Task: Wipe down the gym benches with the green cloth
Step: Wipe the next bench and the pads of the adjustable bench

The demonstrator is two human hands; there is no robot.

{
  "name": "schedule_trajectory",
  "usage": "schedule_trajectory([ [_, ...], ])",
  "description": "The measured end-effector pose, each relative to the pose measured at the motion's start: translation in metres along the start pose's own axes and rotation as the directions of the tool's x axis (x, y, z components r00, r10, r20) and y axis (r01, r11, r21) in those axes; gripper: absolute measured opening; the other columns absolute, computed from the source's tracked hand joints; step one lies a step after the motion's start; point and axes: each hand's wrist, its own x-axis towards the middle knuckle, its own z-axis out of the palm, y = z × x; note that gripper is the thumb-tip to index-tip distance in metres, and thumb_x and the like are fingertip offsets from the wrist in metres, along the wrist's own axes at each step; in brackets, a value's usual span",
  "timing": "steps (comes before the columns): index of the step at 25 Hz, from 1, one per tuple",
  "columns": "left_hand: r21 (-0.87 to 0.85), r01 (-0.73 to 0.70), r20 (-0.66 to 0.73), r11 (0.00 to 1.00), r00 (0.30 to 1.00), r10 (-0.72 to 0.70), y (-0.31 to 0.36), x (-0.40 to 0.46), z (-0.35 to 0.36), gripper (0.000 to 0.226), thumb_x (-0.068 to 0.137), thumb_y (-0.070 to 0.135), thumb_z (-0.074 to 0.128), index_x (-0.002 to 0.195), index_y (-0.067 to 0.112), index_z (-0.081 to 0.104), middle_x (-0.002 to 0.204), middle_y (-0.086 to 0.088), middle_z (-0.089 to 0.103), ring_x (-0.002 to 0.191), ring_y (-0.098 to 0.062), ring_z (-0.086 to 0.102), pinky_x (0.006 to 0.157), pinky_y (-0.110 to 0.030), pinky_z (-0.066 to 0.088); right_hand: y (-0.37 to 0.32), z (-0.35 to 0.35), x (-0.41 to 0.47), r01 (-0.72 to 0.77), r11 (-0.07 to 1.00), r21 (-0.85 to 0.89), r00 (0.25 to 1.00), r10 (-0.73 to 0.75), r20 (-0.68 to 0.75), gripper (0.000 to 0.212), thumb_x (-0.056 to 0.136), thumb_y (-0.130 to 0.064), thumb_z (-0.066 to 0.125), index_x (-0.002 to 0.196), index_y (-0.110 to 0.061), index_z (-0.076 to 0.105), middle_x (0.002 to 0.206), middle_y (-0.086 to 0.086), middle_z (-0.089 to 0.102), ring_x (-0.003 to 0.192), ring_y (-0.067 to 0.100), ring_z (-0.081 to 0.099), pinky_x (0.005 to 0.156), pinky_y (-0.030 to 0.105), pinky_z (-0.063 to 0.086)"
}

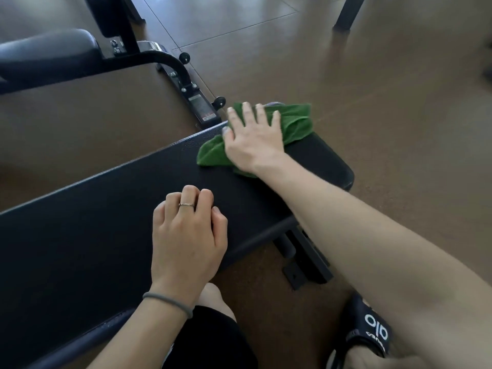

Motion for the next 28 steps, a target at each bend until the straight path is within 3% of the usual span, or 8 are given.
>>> schedule_trajectory([
  [4, 0.008, -0.009, 0.004, 1.0, 1.0, 0.009, 0.001, -0.001, -0.001, 0.025, 0.1, 0.026, 0.038, 0.102, 0.011, 0.058, 0.103, -0.009, 0.058, 0.094, -0.03, 0.053, 0.088, -0.048, 0.046, -0.025, 0.016, -0.049, 0.367, 0.93, -0.018, 0.93, -0.367, 0.002, 0.058, 0.108, -0.05, 0.019, 0.164, -0.036, 0.015, 0.174, 0.0, 0.008, 0.16, 0.024, 0.002, 0.126, 0.056, -0.002],
  [8, 0.01, -0.011, -0.008, 1.0, 1.0, 0.011, 0.0, -0.003, -0.002, 0.022, 0.1, 0.025, 0.039, 0.1, 0.012, 0.058, 0.101, -0.008, 0.056, 0.091, -0.028, 0.051, 0.086, -0.046, 0.045, -0.018, 0.007, -0.014, 0.453, 0.89, -0.055, 0.892, -0.453, 0.012, 0.056, 0.106, -0.055, 0.022, 0.16, -0.044, 0.023, 0.171, -0.005, 0.022, 0.158, 0.019, 0.013, 0.127, 0.05, 0.002],
  [10, 0.012, -0.005, -0.019, 1.0, 1.0, 0.005, 0.0, -0.003, -0.001, 0.022, 0.099, 0.025, 0.039, 0.098, 0.012, 0.057, 0.1, -0.007, 0.056, 0.09, -0.027, 0.051, 0.085, -0.046, 0.045, -0.001, 0.001, 0.016, 0.372, 0.925, -0.073, 0.927, -0.374, -0.017, 0.056, 0.104, -0.056, 0.023, 0.157, -0.043, 0.033, 0.164, -0.003, 0.036, 0.154, 0.02, 0.025, 0.126, 0.048, 0.008],
  [13, -0.009, -0.001, -0.01, 1.0, 1.0, 0.001, 0.0, -0.003, 0.0, 0.025, 0.099, 0.028, 0.038, 0.1, 0.013, 0.058, 0.103, -0.007, 0.057, 0.093, -0.028, 0.053, 0.087, -0.046, 0.047, 0.055, -0.015, 0.043, 0.097, 0.995, -0.023, 0.994, -0.098, -0.055, 0.054, 0.102, -0.058, 0.023, 0.149, -0.041, 0.044, 0.156, 0.0, 0.045, 0.147, 0.024, 0.036, 0.118, 0.048, 0.026],
  [15, -0.026, 0.006, 0.007, 1.0, 1.0, -0.006, 0.0, -0.001, 0.0, 0.029, 0.1, 0.031, 0.036, 0.102, 0.013, 0.059, 0.105, -0.007, 0.058, 0.096, -0.028, 0.055, 0.087, -0.046, 0.048, 0.089, -0.023, 0.033, -0.097, 0.988, 0.123, 0.995, 0.097, 0.007, 0.056, 0.102, -0.061, 0.023, 0.154, -0.042, 0.034, 0.156, 0.004, 0.042, 0.142, 0.032, 0.041, 0.11, 0.05, 0.036],
  [18, -0.035, 0.003, 0.023, 0.999, 1.0, -0.002, 0.002, 0.0, -0.001, 0.034, 0.1, 0.034, 0.032, 0.103, 0.013, 0.06, 0.107, -0.008, 0.06, 0.097, -0.028, 0.056, 0.088, -0.046, 0.049, 0.109, -0.021, -0.032, -0.274, 0.952, 0.133, 0.962, 0.272, 0.036, 0.065, 0.103, -0.064, 0.017, 0.162, -0.036, 0.017, 0.151, 0.016, 0.044, 0.132, 0.04, 0.05, 0.102, 0.05, 0.04],
  [22, -0.043, -0.008, 0.034, 0.999, 0.999, 0.01, 0.001, 0.0, 0.0, 0.035, 0.1, 0.034, 0.032, 0.104, 0.013, 0.06, 0.108, -0.009, 0.06, 0.099, -0.03, 0.056, 0.088, -0.047, 0.05, 0.104, -0.016, -0.087, -0.345, 0.936, 0.065, 0.936, 0.349, -0.057, 0.068, 0.105, -0.06, 0.016, 0.164, -0.027, 0.014, 0.147, 0.02, 0.044, 0.127, 0.042, 0.049, 0.096, 0.05, 0.042],
  [28, -0.044, -0.006, 0.003, 0.999, 1.0, 0.006, 0.001, 0.0, 0.0, 0.031, 0.1, 0.031, 0.034, 0.1, 0.013, 0.059, 0.103, -0.008, 0.058, 0.094, -0.028, 0.054, 0.085, -0.047, 0.048, 0.076, -0.019, 0.02, -0.306, 0.942, 0.135, 0.95, 0.311, -0.015, 0.066, 0.107, -0.054, 0.017, 0.164, -0.02, 0.017, 0.156, 0.02, 0.038, 0.136, 0.042, 0.045, 0.106, 0.05, 0.036],
])
